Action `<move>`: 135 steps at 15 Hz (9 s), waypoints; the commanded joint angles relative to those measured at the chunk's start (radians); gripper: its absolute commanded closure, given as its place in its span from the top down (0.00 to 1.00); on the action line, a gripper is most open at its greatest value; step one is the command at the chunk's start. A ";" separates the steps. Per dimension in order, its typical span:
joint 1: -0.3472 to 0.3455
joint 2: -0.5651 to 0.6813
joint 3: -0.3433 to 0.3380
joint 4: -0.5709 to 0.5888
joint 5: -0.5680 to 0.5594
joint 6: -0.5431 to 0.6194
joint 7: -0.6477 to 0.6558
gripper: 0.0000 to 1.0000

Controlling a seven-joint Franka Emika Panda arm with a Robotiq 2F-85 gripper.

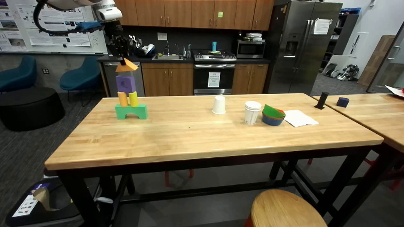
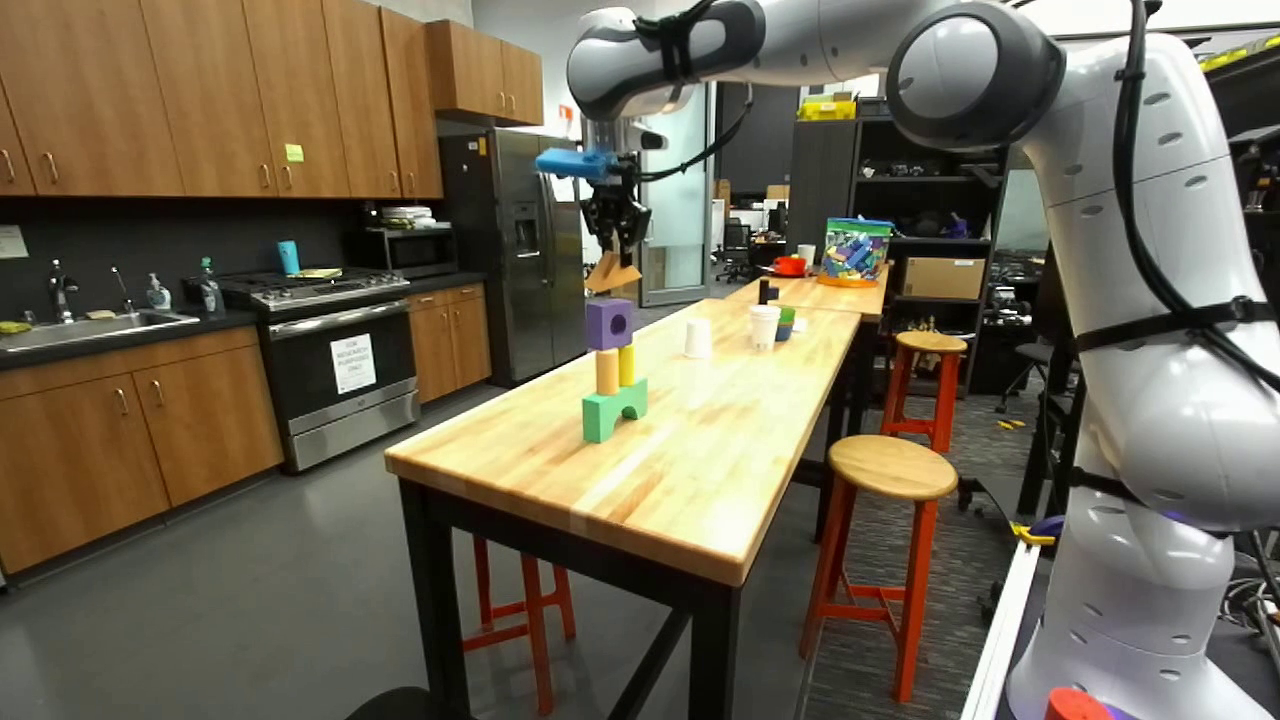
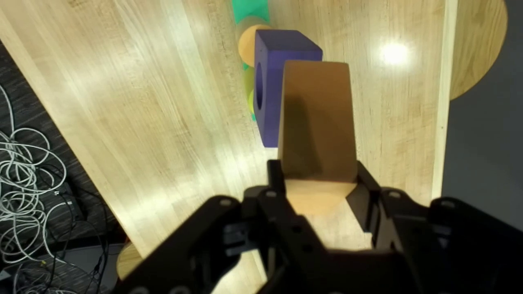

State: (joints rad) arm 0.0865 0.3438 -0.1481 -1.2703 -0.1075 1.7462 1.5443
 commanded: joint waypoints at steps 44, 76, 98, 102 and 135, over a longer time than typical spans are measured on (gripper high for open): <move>-0.007 0.004 0.046 0.006 0.067 -0.025 0.020 0.16; -0.031 0.016 0.027 0.005 0.091 -0.018 0.045 0.16; -0.043 0.027 0.024 0.010 0.135 -0.017 0.042 0.16; -0.043 0.027 0.023 0.014 0.137 -0.026 0.049 0.66; -0.032 -0.251 0.017 -0.147 -0.035 -0.137 -0.054 1.00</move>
State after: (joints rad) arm 0.0581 0.1592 -0.1260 -1.3220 -0.1270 1.6225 1.5101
